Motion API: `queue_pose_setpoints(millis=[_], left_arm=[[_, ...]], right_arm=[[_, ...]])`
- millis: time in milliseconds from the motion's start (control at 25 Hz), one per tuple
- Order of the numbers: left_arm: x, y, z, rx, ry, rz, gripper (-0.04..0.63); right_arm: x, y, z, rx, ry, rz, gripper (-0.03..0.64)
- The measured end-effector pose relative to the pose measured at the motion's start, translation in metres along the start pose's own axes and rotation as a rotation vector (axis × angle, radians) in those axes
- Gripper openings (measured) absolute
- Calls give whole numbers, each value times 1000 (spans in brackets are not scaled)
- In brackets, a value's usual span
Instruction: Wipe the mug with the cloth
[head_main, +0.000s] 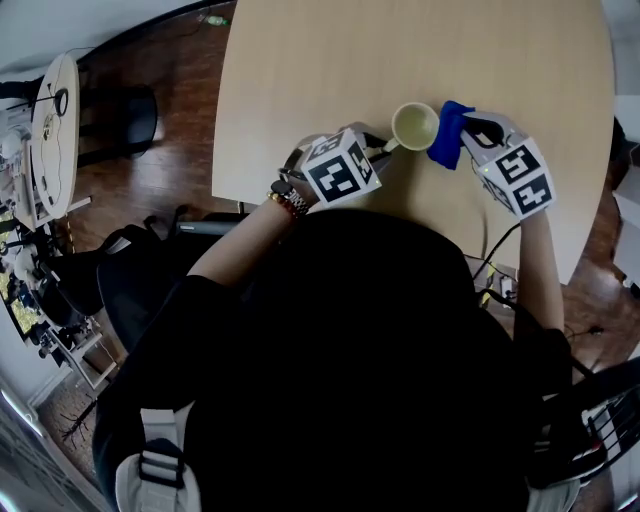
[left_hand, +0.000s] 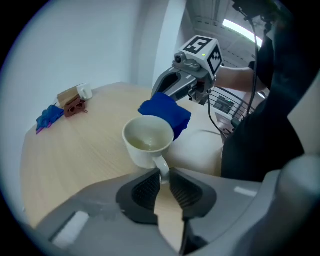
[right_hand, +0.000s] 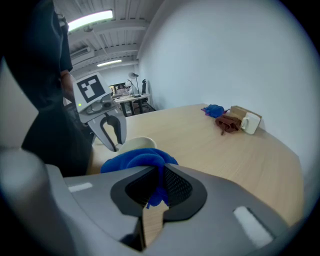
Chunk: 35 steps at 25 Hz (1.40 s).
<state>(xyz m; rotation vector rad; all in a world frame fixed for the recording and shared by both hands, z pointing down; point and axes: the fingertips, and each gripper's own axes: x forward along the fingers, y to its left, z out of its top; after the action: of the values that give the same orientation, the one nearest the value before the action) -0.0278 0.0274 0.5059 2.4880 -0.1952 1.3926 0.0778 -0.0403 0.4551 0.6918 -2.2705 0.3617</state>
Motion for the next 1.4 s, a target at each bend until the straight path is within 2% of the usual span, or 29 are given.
queue_pose_setpoints(millis=[160, 320, 480, 600, 760, 920, 1000, 1200, 1400], left_arm=[[-5, 14, -6, 203, 85, -50, 63], [-11, 20, -8, 307, 135, -107, 61], [-12, 34, -8, 391, 183, -78, 60], [-11, 51, -7, 451, 213, -28, 57], [-13, 61, -2, 509, 204, -3, 57], [-12, 59, -1, 555, 177, -28, 57], [-11, 60, -3, 586, 164, -40, 57], [-7, 77, 11, 697, 161, -14, 57], [-5, 87, 24, 736, 141, -5, 69]], right_arm=[[15, 10, -18, 12, 42, 87, 34], [33, 16, -33, 25, 109, 91, 34], [48, 23, -52, -19, 197, 103, 34], [47, 33, -55, -69, 218, 126, 34], [35, 29, -40, -75, 162, 144, 34], [18, 14, -12, -80, 55, 152, 34], [18, 14, -3, -109, 40, 172, 34], [26, 17, 3, -176, 42, 284, 34], [29, 23, -6, -126, 20, 382, 34]])
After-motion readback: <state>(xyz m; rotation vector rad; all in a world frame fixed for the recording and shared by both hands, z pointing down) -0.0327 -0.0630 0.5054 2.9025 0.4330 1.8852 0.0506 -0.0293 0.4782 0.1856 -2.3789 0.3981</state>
